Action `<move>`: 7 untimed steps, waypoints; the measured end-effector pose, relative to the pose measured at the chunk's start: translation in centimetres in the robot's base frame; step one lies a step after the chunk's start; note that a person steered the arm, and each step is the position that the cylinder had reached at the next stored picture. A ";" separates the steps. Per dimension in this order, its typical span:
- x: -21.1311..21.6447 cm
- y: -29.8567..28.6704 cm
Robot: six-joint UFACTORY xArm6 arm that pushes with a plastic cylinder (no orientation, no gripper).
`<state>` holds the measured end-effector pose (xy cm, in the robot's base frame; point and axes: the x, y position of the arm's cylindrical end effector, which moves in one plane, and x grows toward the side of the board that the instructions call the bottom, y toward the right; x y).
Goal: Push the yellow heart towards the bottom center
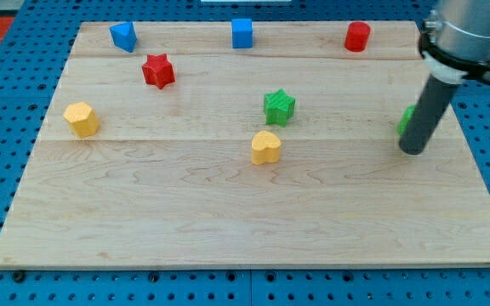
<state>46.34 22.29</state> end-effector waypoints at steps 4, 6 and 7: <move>-5.6 -9.8; -8.4 -9.8; -8.9 -9.6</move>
<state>37.49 12.66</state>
